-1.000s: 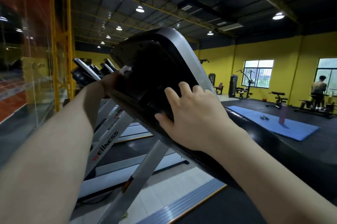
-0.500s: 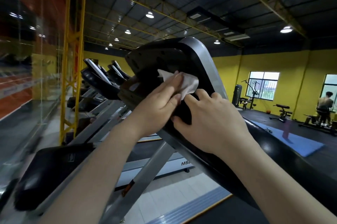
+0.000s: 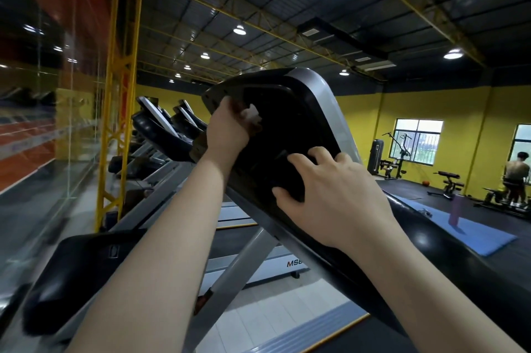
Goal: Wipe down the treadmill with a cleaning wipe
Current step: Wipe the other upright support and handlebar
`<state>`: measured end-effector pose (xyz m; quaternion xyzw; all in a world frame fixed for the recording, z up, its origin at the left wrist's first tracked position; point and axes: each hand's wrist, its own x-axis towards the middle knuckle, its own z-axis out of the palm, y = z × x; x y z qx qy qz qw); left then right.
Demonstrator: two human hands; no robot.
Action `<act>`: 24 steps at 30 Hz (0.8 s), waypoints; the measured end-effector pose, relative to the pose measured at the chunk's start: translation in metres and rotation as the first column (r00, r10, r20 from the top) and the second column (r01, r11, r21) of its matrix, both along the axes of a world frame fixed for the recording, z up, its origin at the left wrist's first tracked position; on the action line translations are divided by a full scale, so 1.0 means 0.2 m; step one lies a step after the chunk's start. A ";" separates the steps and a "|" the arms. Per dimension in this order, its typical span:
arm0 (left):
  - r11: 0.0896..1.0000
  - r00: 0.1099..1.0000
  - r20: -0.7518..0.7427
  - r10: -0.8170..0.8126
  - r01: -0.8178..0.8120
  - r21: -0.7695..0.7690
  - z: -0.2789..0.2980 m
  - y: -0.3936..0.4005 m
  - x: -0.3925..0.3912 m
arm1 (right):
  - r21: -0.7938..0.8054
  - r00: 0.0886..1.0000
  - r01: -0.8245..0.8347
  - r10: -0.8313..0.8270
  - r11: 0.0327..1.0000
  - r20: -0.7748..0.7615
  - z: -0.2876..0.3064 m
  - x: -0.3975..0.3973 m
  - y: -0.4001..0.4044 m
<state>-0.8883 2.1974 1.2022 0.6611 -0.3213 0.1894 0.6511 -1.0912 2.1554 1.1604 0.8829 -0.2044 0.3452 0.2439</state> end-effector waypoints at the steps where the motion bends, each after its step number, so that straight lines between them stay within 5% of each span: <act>1: 0.981 0.985 -0.107 -0.133 0.116 -0.158 0.02 0.00 0.00 | -0.011 1.000 0.000 0.000 1.000 0.002 0.00 0.00 0.00; 4: 0.885 0.941 -0.150 -0.304 0.220 -0.411 0.04 0.00 -0.11 | -0.027 1.000 -0.002 0.002 1.000 0.011 0.00 0.00 0.00; 12: 0.958 0.961 0.260 -0.090 0.155 -0.241 -0.17 -0.02 -0.37 | -0.120 0.996 -0.081 0.077 0.990 -0.032 0.06 -0.01 -0.03; 15: 0.946 0.957 0.193 -0.216 0.253 -0.201 -0.13 -0.03 -0.41 | -0.143 0.976 -0.215 0.205 0.966 -0.078 0.20 -0.02 -0.15; 18: 0.913 0.947 0.031 -0.318 0.315 -0.258 -0.06 -0.04 -0.38 | -0.206 0.864 -0.437 0.472 0.876 0.176 0.24 0.01 -0.23; 21: 0.861 0.862 -0.222 -0.455 0.362 -0.357 0.06 -0.05 -0.20 | -0.284 0.758 -0.447 0.527 0.849 0.384 0.25 0.04 -0.26; 24: 0.752 0.728 -0.353 -0.588 0.331 -0.570 0.16 -0.07 -0.06 | -0.114 0.838 -0.468 0.480 0.877 0.258 0.32 0.12 -0.29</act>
